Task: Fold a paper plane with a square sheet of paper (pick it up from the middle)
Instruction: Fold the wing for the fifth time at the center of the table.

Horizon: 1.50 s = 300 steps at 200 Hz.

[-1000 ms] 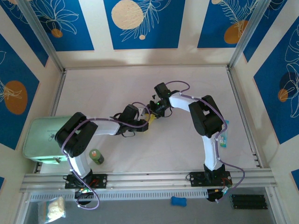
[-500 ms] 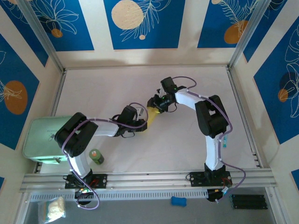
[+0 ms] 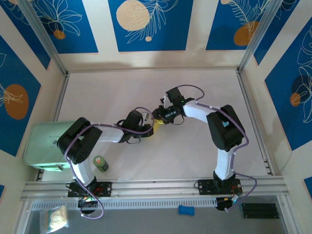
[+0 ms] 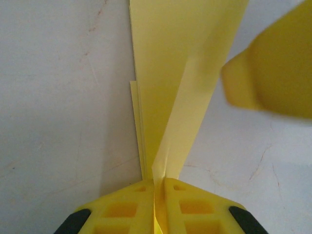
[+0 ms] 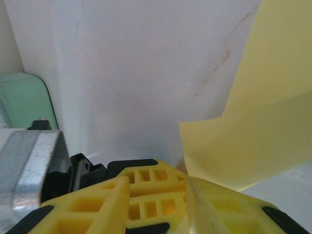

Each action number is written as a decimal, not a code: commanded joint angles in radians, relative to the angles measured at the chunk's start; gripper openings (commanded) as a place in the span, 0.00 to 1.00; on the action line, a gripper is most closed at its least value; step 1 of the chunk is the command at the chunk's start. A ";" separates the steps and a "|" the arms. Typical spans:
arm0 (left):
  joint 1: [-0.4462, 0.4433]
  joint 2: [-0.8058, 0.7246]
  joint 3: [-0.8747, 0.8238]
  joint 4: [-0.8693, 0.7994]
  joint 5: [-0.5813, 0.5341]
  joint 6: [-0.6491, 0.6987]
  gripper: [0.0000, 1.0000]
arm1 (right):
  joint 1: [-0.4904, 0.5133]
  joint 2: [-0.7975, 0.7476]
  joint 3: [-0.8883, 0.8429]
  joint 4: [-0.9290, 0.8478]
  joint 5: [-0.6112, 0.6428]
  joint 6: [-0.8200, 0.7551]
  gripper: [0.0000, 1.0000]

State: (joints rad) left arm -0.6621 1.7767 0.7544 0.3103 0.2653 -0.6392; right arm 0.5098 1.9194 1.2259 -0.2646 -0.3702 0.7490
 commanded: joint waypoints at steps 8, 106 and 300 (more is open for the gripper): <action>-0.006 0.044 -0.022 -0.052 0.049 -0.009 0.13 | 0.007 0.049 0.010 0.005 -0.003 0.004 0.34; -0.008 0.046 -0.022 -0.050 0.051 -0.009 0.13 | 0.008 0.106 0.048 -0.035 0.026 -0.013 0.34; -0.005 -0.072 0.008 -0.128 0.093 -0.065 0.20 | 0.001 0.140 -0.015 -0.027 0.057 -0.033 0.33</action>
State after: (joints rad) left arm -0.6624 1.7481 0.7544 0.2623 0.3035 -0.6655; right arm 0.5159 2.0274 1.2472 -0.2714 -0.3332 0.7361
